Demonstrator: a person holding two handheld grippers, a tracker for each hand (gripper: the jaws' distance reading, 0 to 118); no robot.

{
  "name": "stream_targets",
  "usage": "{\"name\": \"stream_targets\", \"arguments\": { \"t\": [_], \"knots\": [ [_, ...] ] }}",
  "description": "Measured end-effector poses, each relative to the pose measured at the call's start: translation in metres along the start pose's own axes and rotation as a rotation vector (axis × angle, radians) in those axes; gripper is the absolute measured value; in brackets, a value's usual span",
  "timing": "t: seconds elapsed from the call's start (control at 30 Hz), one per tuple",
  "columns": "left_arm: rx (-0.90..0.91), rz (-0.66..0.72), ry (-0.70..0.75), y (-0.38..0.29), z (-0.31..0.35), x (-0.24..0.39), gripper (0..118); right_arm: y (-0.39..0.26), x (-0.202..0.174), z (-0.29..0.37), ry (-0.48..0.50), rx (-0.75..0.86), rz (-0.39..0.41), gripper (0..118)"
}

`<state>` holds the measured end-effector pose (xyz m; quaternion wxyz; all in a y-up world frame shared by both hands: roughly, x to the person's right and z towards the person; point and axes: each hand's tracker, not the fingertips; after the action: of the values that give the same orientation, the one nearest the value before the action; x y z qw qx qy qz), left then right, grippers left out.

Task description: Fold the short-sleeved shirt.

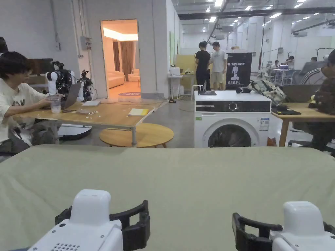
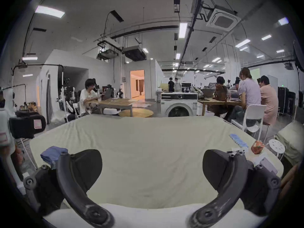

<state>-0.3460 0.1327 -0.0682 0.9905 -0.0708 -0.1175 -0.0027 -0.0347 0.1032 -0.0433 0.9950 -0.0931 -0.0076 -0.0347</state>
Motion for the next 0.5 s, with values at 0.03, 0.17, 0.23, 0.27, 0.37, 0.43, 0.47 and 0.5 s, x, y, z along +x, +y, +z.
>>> {"name": "stream_targets", "arguments": {
  "t": [0.03,0.17,0.23,0.27,0.37,0.43,0.47,0.5],
  "knots": [
    [0.005,0.004,-0.001,-0.001,0.001,0.0,102,0.0,0.0,0.0,0.006,0.005,-0.005,118],
    [0.028,0.0,-0.002,-0.002,0.005,0.001,102,0.003,-0.002,0.0,0.025,0.023,-0.014,118],
    [0.04,-0.015,0.027,-0.001,0.006,0.002,102,0.004,-0.004,0.001,0.046,0.016,-0.008,118],
    [0.044,-0.017,0.039,-0.002,0.007,0.001,102,0.004,-0.005,0.001,0.051,0.02,-0.004,118],
    [0.046,-0.003,0.054,0.0,0.008,-0.002,102,0.004,-0.01,0.005,0.033,0.048,0.017,118],
    [0.047,0.009,0.048,-0.001,0.01,-0.006,102,0.006,-0.011,0.002,0.013,0.039,0.033,118],
    [0.05,0.014,0.05,-0.001,0.01,-0.006,102,0.007,-0.011,0.001,0.001,0.036,0.037,118],
    [0.051,0.017,0.05,-0.001,0.011,-0.006,102,0.007,-0.013,0.002,-0.005,0.035,0.037,118]
  ]
}}
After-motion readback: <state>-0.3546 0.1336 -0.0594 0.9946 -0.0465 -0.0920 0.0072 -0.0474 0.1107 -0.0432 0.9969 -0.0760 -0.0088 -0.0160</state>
